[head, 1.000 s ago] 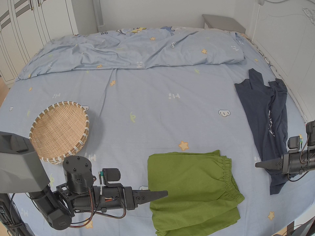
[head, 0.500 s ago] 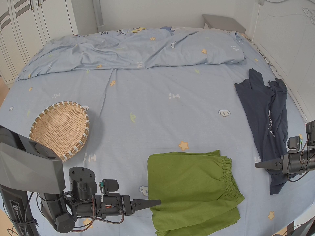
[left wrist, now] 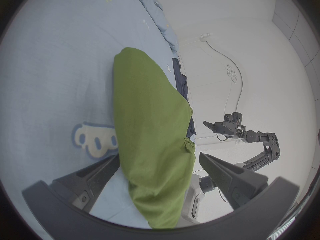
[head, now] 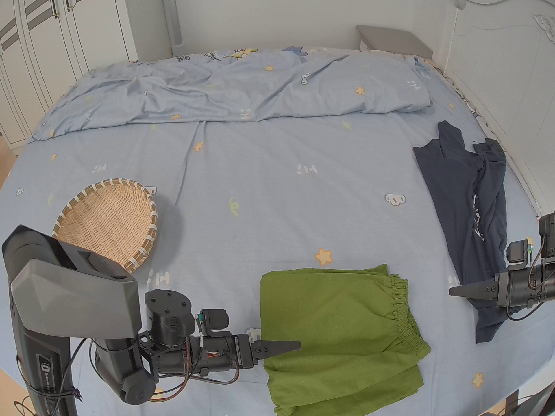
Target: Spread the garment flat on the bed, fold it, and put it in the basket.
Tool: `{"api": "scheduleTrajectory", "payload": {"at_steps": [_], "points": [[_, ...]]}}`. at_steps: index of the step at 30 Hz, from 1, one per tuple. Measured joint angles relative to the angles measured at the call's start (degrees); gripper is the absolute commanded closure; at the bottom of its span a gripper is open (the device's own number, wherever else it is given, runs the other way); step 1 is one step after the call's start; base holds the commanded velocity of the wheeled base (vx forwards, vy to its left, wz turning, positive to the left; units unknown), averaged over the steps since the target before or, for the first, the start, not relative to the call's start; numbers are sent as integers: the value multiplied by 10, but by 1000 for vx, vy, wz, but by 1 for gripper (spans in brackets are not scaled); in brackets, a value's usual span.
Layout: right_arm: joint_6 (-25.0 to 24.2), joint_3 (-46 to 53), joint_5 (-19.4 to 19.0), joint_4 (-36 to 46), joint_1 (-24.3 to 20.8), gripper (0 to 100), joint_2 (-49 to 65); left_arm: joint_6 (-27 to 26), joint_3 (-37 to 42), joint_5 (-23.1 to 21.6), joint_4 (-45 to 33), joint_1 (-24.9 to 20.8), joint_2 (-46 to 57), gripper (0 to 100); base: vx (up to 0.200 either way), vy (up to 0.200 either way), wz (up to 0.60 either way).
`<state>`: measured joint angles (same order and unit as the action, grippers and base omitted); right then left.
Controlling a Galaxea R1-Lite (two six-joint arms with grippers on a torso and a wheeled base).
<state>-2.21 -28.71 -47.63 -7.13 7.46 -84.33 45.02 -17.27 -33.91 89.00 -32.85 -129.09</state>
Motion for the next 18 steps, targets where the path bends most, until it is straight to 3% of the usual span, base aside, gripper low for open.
{"api": "scheduleTrajectory", "payload": {"at_steps": [18], "points": [[0,4,0,-1,-5,0,1,65,-73,0,-1,-23,-42,0,0,0,0]]}}
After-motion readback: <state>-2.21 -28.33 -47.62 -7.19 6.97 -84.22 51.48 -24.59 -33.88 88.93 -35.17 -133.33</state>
